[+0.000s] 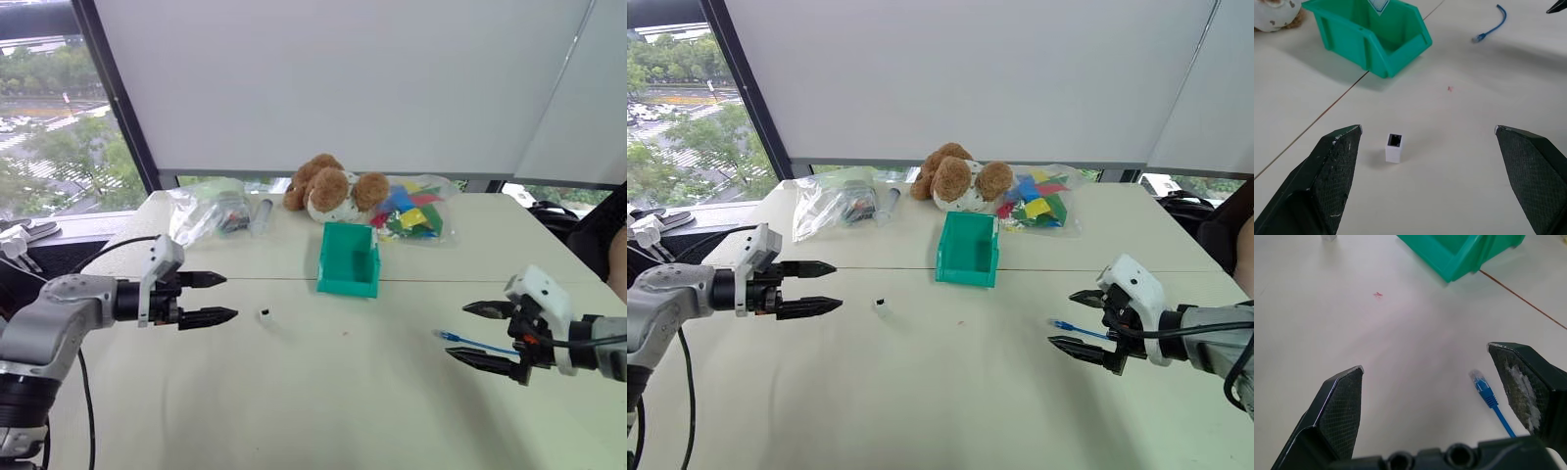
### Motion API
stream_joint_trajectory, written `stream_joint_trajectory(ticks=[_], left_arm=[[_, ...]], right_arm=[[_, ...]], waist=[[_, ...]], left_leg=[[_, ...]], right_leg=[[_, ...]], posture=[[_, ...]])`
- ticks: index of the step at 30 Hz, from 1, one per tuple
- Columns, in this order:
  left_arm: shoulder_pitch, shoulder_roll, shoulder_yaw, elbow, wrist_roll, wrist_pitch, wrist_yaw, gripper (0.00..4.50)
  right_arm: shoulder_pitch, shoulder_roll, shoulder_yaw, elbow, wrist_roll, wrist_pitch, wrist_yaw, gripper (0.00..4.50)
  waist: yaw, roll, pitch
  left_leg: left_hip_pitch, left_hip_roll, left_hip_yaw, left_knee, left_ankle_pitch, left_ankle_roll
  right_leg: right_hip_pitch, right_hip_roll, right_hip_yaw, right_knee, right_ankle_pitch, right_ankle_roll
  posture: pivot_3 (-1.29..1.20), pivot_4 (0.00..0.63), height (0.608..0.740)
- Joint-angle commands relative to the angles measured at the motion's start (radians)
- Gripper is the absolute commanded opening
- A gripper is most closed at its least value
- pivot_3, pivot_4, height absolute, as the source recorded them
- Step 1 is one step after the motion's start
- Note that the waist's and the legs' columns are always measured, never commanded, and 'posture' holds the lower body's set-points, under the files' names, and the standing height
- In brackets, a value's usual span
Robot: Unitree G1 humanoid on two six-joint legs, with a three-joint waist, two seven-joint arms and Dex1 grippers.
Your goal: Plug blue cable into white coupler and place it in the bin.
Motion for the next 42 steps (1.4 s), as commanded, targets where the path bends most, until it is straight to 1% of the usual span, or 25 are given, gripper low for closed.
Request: stream_joint_trajectory(ticks=[1, 6, 13, 18, 25, 28, 32, 36, 39, 42], left_arm=[[-0.003, -0.012, 0.02, -0.019, -0.005, -0.014, 0.007, 4.5], [-0.031, -0.041, 0.008, -0.018, -0.008, 0.001, 0.017, 4.5], [-0.035, -0.047, 0.009, -0.022, -0.007, 0.003, 0.02, 4.5], [-0.024, -0.072, -0.005, -0.027, 0.006, -0.015, 0.034, 4.5], [-0.02, -0.082, -0.007, -0.036, 0.01, -0.012, 0.031, 4.5], [-0.021, -0.082, -0.01, -0.035, 0.015, -0.016, 0.024, 4.5], [-0.027, -0.086, -0.016, -0.024, 0.028, -0.029, 0.02, 4.5], [-0.024, -0.101, -0.029, -0.024, 0.038, -0.041, 0.023, 4.5], [-0.022, -0.111, -0.036, -0.03, 0.04, -0.044, 0.027, 4.5], [-0.017, -0.117, -0.037, -0.043, 0.039, -0.042, 0.034, 4.5]], right_arm=[[0.012, 0.002, -0.066, -0.047, 0.015, 0.016, -0.011, 4.44], [0.029, 0.013, -0.081, -0.059, 0.008, 0.022, -0.031, 4.44], [0.023, 0.017, -0.086, -0.069, 0.014, 0.037, -0.05, 4.44], [0.03, 0.007, -0.097, -0.037, -0.007, 0.023, -0.038, 4.44], [0.041, 0.012, -0.073, 0.048, -0.05, -0.016, -0.023, 4.44], [0.041, -0.001, -0.041, 0.144, -0.103, -0.079, -0.005, 4.44], [-0.006, -0.013, 0.025, 0.308, -0.173, -0.182, 0.023, 4.44], [-0.107, -0.009, 0.137, 0.572, -0.251, -0.315, 0.085, 4.44], [-0.229, 0.024, 0.229, 0.812, -0.309, -0.43, 0.136, 4.44], [-0.319, 0.052, 0.276, 0.976, -0.339, -0.495, 0.172, 4.44]], waist=[[0.001, 0.0, 0.0], [0.001, -0.001, 0.0], [-0.001, -0.001, 0.0], [0.001, -0.001, 0.0], [0.0, -0.001, 0.0], [0.0, -0.001, 0.0], [-0.001, -0.001, 0.0], [-0.003, 0.0, 0.0], [-0.007, -0.001, 0.001], [-0.012, 0.0, 0.001]], left_leg=[[0.0, 0.0, 0.0, 0.0, 0.0, 0.0], [0.0, 0.0, 0.0, 0.001, 0.0, 0.0], [0.0, 0.0, 0.0, 0.001, 0.0, 0.0], [0.0, 0.0, 0.0, 0.001, 0.0, 0.0], [0.0, 0.0, 0.0, 0.001, 0.0, 0.0], [0.0, 0.0, 0.0, 0.001, 0.0, 0.0], [0.0, 0.0, 0.0, 0.001, 0.0, 0.0], [0.001, 0.0, 0.001, 0.001, 0.0, 0.0], [0.001, 0.0, 0.001, 0.002, 0.0, 0.0], [0.002, 0.0, 0.001, 0.002, 0.0, 0.0]], right_leg=[[0.0, 0.0, 0.0, 0.0, 0.0, 0.0], [0.0, 0.001, 0.0, 0.0, 0.0, 0.0], [0.0, 0.002, 0.0, 0.0, 0.0, 0.0], [0.001, 0.002, 0.0, 0.0, 0.0, 0.0], [0.001, 0.002, 0.0, 0.001, 0.0, 0.0], [0.001, 0.002, 0.0, 0.001, 0.0, 0.0], [0.001, 0.003, 0.0, 0.001, 0.0, 0.0], [0.002, 0.003, 0.0, 0.001, 0.0, 0.0], [0.001, 0.003, 0.0, 0.002, 0.0, 0.0], [0.001, 0.004, 0.0, 0.003, 0.0, 0.0]], posture=[[0.0, 0.15, 0.74], [0.0, 0.15, 0.74], [0.0, 0.15, 0.74], [0.0, 0.15, 0.74], [0.0, 0.15, 0.74], [0.0, 0.15, 0.74], [0.0, 0.15, 0.74], [0.0, 0.15, 0.74], [0.0, 0.15, 0.74], [0.0, 0.15, 0.74]])
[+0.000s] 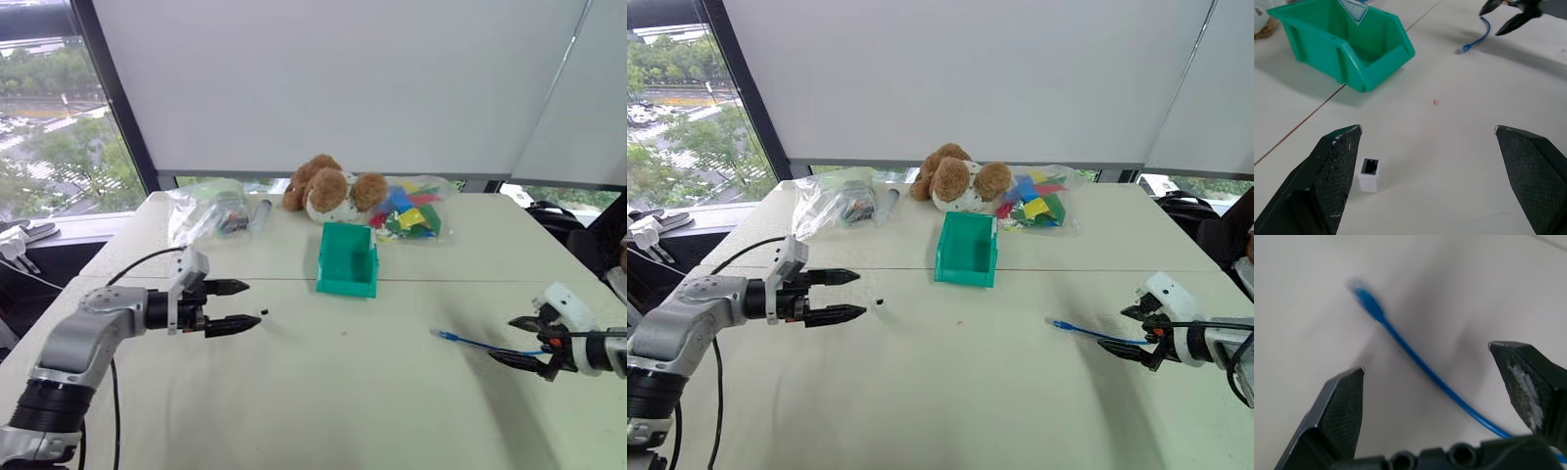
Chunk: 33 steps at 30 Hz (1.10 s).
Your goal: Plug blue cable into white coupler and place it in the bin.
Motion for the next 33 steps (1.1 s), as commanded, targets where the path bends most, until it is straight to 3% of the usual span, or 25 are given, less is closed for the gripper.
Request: stream_joint_trajectory(ticks=[1, 10, 13, 20, 21, 28, 33], left_arm=[[-0.002, -0.001, 0.01, -0.043, -0.001, -0.013, 0.011, 4.5], [0.025, -0.013, 0.008, -0.107, -0.019, 0.008, 0.022, 4.5], [0.027, -0.013, 0.006, -0.114, -0.018, 0.009, 0.022, 4.5], [0.021, -0.011, 0.005, -0.112, -0.015, 0.006, 0.019, 4.5], [0.018, -0.01, 0.004, -0.111, -0.014, 0.006, 0.018, 4.5], [0.006, -0.001, -0.016, -0.099, -0.006, -0.009, -0.027, 4.5], [-0.022, 0.01, -0.06, -0.062, 0.017, -0.05, -0.101, 4.5]], right_arm=[[-0.088, 0.025, 0.031, 0.166, -0.032, -0.081, 0.048, 4.44], [-0.202, 0.072, 0.101, 0.384, -0.094, -0.167, 0.127, 4.44], [-0.195, 0.077, 0.129, 0.41, -0.137, -0.231, 0.126, 3.65], [-0.173, 0.09, 0.151, 0.385, -0.154, -0.27, 0.15, 0.19], [-0.165, 0.089, 0.154, 0.364, -0.157, -0.271, 0.153, 0.01], [-0.127, 0.084, 0.148, 0.088, -0.118, -0.199, 0.191, 0.01], [-0.149, 0.093, 0.196, -0.292, -0.028, -0.051, 0.262, 0.01]], waist=[[-0.007, 0.0, 0.0], [-0.015, 0.0, 0.0], [-0.015, 0.0, 0.0], [-0.016, -0.003, 0.0], [-0.016, -0.003, 0.0], [-0.019, -0.003, 0.0], [-0.017, 0.003, 0.003]], left_leg=[[0.0, 0.0, 0.0, 0.0, 0.0, 0.0], [0.001, 0.0, 0.0, 0.0, 0.0, 0.0], [0.002, 0.0, 0.0, 0.001, 0.0, 0.0], [0.015, 0.0, 0.0, 0.0, 0.0, 0.0], [0.016, 0.0, 0.0, 0.0, 0.0, 0.0], [0.016, 0.001, -0.001, -0.001, 0.0, 0.0], [0.013, 0.001, 0.0, -0.001, 0.0, 0.0]], right_leg=[[0.0, 0.0, 0.0, 0.0, 0.0, 0.0], [0.0, 0.0, 0.0, 0.003, 0.0, 0.0], [0.001, 0.0, 0.0, 0.003, 0.0, 0.0], [0.015, 0.0, 0.0, 0.0, 0.0, 0.0], [0.016, 0.0, 0.0, 0.0, 0.0, 0.0], [0.014, 0.0, 0.001, 0.0, 0.0, 0.0], [0.01, 0.0, 0.002, 0.003, 0.0, 0.0]], posture=[[0.0, 0.15, 0.74], [0.0, 0.15, 0.74], [0.0, 0.15, 0.74], [0.0, 0.15, 0.74], [0.0, 0.15, 0.74], [0.0, 0.15, 0.74], [0.0, 0.15, 0.74]])
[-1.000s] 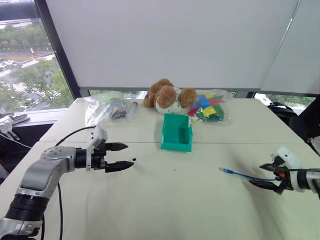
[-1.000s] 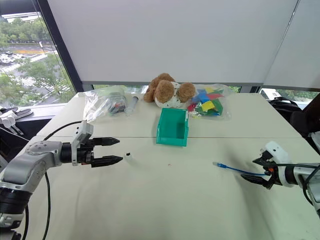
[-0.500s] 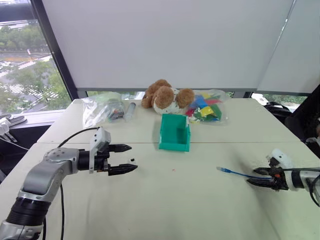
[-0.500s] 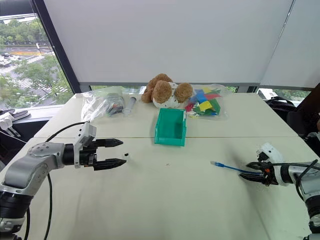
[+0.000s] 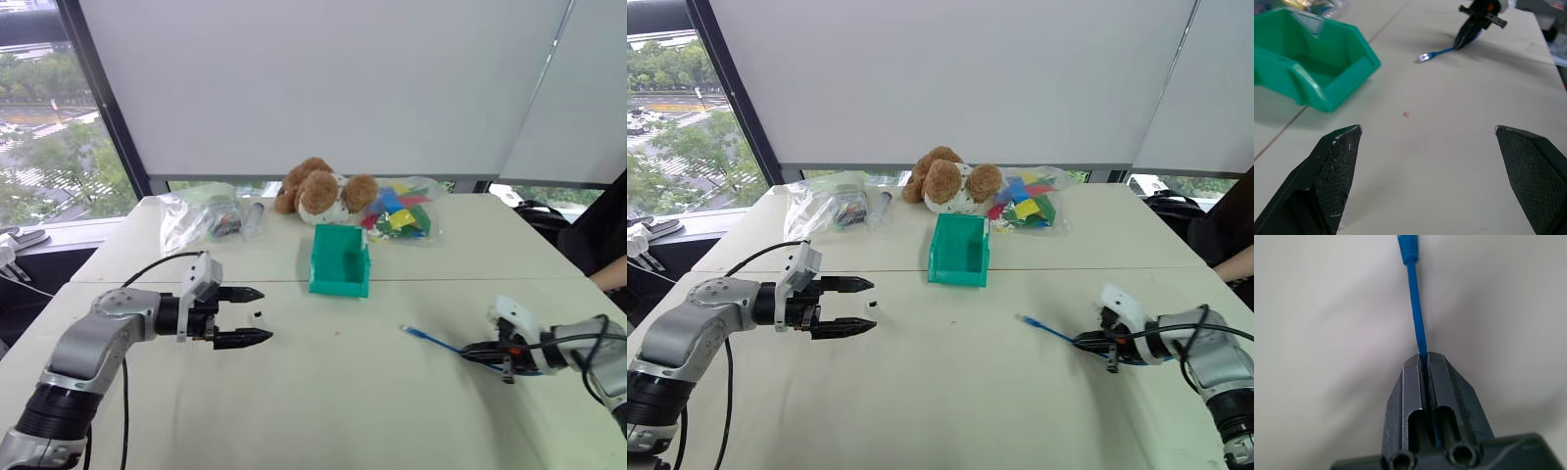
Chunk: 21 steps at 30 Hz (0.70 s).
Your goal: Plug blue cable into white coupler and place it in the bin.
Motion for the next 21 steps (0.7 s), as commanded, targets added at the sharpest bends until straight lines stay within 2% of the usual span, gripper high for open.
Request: stream_joint_trajectory(ticks=[1, 6, 10, 21], left_arm=[[-0.036, 0.012, -0.014, 0.015, 0.019, -0.042, -0.039, 4.5], [-0.056, -0.007, -0.03, 0.036, 0.029, -0.058, -0.047, 4.5], [-0.042, -0.014, -0.036, 0.017, 0.03, -0.057, -0.051, 4.5], [-0.004, -0.019, -0.043, -0.023, 0.03, -0.053, -0.039, 4.5]], right_arm=[[-0.038, 0.015, 0.032, -0.239, 0.065, 0.084, 0.04, 0.01], [-0.074, 0.072, 0.142, -0.334, 0.046, 0.128, 0.052, 0.01], [-0.121, 0.132, 0.237, -0.287, 0.005, 0.114, 0.066, 0.01], [-0.256, 0.256, 0.328, -0.064, -0.084, 0.05, 0.063, 0.01]], waist=[[0.004, 0.0, 0.0], [0.011, 0.0, 0.0], [0.006, -0.001, 0.001], [0.004, -0.001, 0.001]], left_leg=[[0.0, 0.0, 0.0, 0.0, 0.0, 0.0], [-0.001, -0.001, 0.0, 0.0, 0.0, 0.0], [-0.004, -0.002, 0.0, 0.0, 0.0, 0.0], [-0.009, -0.002, 0.0, 0.001, 0.0, 0.0]], right_leg=[[-0.001, 0.0, 0.0, 0.0, 0.0, 0.0], [0.0, -0.001, 0.0, -0.001, 0.0, 0.0], [-0.002, -0.002, 0.0, -0.002, 0.0, 0.0], [-0.009, -0.001, -0.001, 0.001, 0.0, 0.0]], posture=[[0.0, 0.15, 0.74], [0.0, 0.15, 0.74], [0.0, 0.15, 0.74], [0.0, 0.15, 0.74]])
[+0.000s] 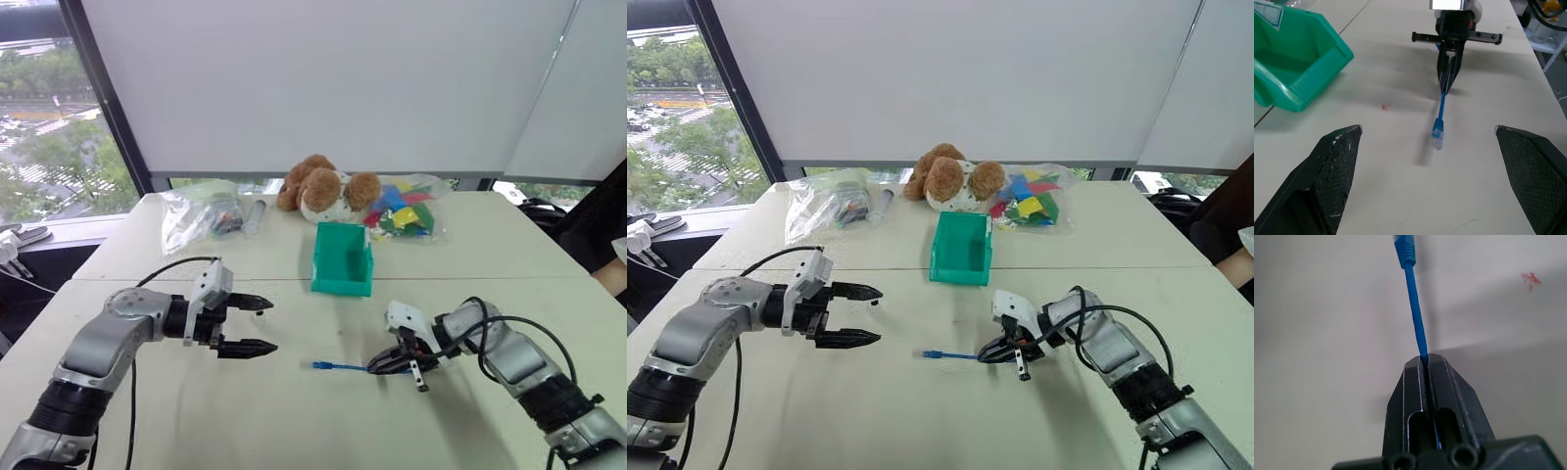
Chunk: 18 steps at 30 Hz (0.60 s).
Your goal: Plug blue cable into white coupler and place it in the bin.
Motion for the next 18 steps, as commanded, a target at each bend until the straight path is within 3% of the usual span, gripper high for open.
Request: stream_joint_trajectory(ticks=[1, 4, 6, 8, 14, 18], left_arm=[[0.004, 0.0, 0.006, -0.041, -0.006, -0.008, 0.007, 4.5], [0.012, -0.003, 0.004, -0.053, -0.007, -0.006, 0.012, 4.5], [0.02, 0.002, -0.007, -0.057, 0.004, -0.018, 0.004, 4.5], [0.026, 0.008, -0.02, -0.054, 0.019, -0.036, -0.009, 4.5], [0.003, 0.001, -0.073, 0.005, 0.087, -0.129, -0.06, 4.5], [-0.04, -0.043, -0.148, 0.13, 0.174, -0.269, -0.102, 4.5]], right_arm=[[-0.047, 0.018, 0.016, 0.048, -0.029, -0.027, 0.008, 0.01], [-0.066, 0.033, 0.024, 0.082, -0.045, -0.035, 0.007, 0.01], [-0.077, 0.038, 0.022, 0.086, -0.052, -0.033, 0.003, 0.57], [-0.086, 0.034, 0.009, 0.073, -0.051, -0.024, -0.002, 1.33], [-0.065, -0.035, -0.085, -0.075, -0.011, 0.034, -0.04, 4.37], [0.036, -0.089, -0.198, -0.287, 0.066, 0.145, -0.087, 4.46]], waist=[[0.0, 0.0, 0.0], [0.0, 0.0, 0.0], [0.0, 0.0, 0.0], [-0.001, 0.0, 0.0], [0.005, 0.0, 0.0], [0.017, 0.0, 0.0]], left_leg=[[-0.001, 0.0, 0.0, 0.0, 0.0, 0.0], [-0.001, 0.0, 0.0, 0.001, 0.0, 0.0], [-0.001, 0.0, 0.0, 0.001, 0.0, 0.0], [-0.001, 0.0, 0.0, 0.001, 0.0, 0.0], [-0.002, 0.0, 0.0, 0.001, 0.0, 0.0], [-0.003, 0.0, -0.001, 0.001, 0.0, 0.0]], right_leg=[[-0.001, 0.0, 0.0, 0.0, 0.0, 0.0], [-0.001, 0.0, 0.0, 0.0, 0.0, 0.0], [-0.001, 0.001, 0.0, 0.0, 0.0, 0.0], [-0.001, 0.001, 0.0, 0.001, 0.0, 0.0], [-0.002, 0.001, 0.0, 0.001, 0.0, 0.0], [-0.002, 0.001, 0.0, 0.0, 0.0, 0.0]], posture=[[0.0, 0.15, 0.74], [0.0, 0.15, 0.74], [0.0, 0.15, 0.74], [0.0, 0.15, 0.74], [0.0, 0.15, 0.74], [0.0, 0.15, 0.74]])
